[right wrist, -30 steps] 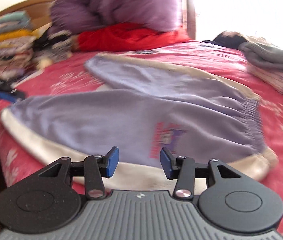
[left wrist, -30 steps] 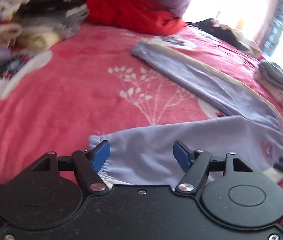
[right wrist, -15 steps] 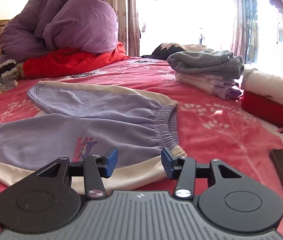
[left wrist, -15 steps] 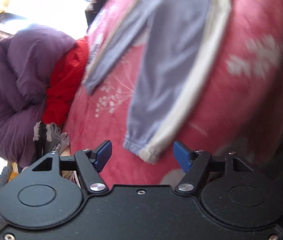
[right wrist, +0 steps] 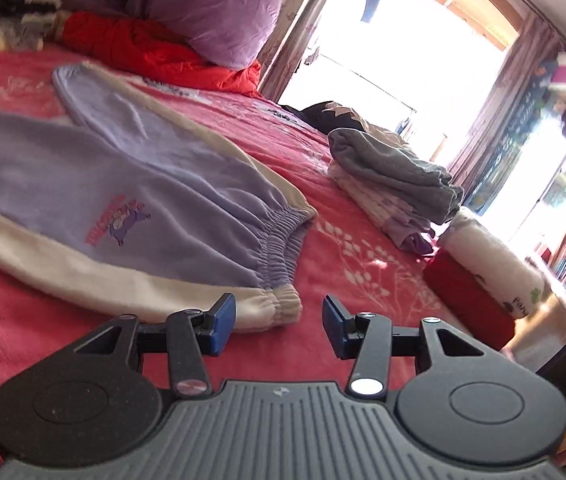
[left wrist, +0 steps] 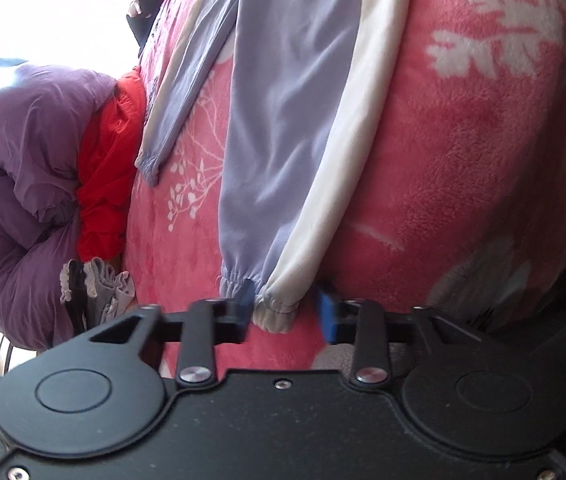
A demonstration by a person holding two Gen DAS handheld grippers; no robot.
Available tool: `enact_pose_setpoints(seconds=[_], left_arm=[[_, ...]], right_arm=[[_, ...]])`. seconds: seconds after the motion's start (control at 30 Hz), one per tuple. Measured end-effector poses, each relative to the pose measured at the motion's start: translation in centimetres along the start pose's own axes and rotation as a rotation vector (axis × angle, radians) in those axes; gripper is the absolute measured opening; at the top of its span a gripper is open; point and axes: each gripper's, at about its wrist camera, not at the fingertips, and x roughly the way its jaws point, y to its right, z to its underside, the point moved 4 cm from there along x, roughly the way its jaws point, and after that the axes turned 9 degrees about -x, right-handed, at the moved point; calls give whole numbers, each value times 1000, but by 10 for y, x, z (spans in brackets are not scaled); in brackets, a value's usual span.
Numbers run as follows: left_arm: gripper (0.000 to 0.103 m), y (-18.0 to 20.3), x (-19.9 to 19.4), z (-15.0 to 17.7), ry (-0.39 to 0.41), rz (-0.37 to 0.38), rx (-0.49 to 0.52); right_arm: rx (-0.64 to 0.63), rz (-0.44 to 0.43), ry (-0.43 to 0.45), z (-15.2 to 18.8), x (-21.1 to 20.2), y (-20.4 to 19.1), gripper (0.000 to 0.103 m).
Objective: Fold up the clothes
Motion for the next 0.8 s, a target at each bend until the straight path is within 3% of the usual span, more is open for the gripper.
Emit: enact_pose_setpoints(seconds=[0.33,0.5,0.57,0.8], left_arm=[[14,-17,-5,0,33,2,-159],[14,-21,-1,-1,32,7,-193],[14,-22,-1,-1,31,5,-207],[14,-22,1,0,32,1,-214]], right_arm=[[-360,-6,-52,11,26,-31,49],[-517,-4,-6,14,33,-44,47],[-609,-11,9,19,35,-54,41],[-678,92,40,19,50,-55,41]])
